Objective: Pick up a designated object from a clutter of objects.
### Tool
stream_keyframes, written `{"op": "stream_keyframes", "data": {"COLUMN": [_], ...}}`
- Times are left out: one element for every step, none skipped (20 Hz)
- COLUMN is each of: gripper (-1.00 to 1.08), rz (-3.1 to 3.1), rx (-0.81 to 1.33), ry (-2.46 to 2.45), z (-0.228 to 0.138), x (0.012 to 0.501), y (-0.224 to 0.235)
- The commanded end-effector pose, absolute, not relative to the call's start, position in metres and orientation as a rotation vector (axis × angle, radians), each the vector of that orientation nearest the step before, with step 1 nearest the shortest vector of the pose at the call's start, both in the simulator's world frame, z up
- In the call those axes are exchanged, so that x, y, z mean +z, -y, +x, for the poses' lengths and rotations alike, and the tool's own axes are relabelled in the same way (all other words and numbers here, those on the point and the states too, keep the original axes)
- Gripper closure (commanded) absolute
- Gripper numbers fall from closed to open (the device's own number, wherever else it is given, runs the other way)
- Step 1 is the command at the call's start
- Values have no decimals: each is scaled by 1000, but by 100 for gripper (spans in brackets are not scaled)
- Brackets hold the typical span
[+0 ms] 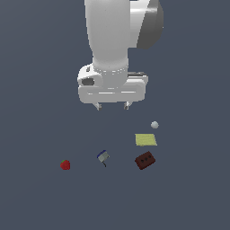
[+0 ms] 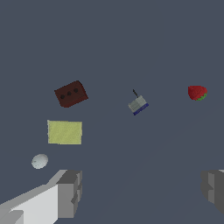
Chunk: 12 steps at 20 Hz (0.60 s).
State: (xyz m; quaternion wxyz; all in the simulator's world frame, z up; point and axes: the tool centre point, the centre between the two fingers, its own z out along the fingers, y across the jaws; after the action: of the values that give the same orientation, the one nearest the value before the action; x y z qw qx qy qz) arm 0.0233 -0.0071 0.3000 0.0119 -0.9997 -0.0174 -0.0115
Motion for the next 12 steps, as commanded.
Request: {"op": "stream_keyframes", "data": {"gripper": [-92, -92, -92, -92, -92, -92, -92, -92, -92, -92, -92, -92], "rz": [-3120, -3121, -3121, -3122, -3122, -3121, -3121, -3119, -3117, -3115, -3111, -3108], "rx": [-34, -33, -32, -31, -31, -29, -28, -27, -25, -24, -22, -21], "ry": [101, 124, 149, 175, 204, 234, 266, 301, 337, 375, 413, 451], "z": [30, 33, 37, 40, 44, 48, 52, 56, 60, 65, 69, 73], "x": [290, 285, 280, 275, 269, 262, 255, 247, 239, 230, 222, 213], "y": [9, 10, 11, 13, 14, 15, 17, 18, 20, 22, 23, 25]}}
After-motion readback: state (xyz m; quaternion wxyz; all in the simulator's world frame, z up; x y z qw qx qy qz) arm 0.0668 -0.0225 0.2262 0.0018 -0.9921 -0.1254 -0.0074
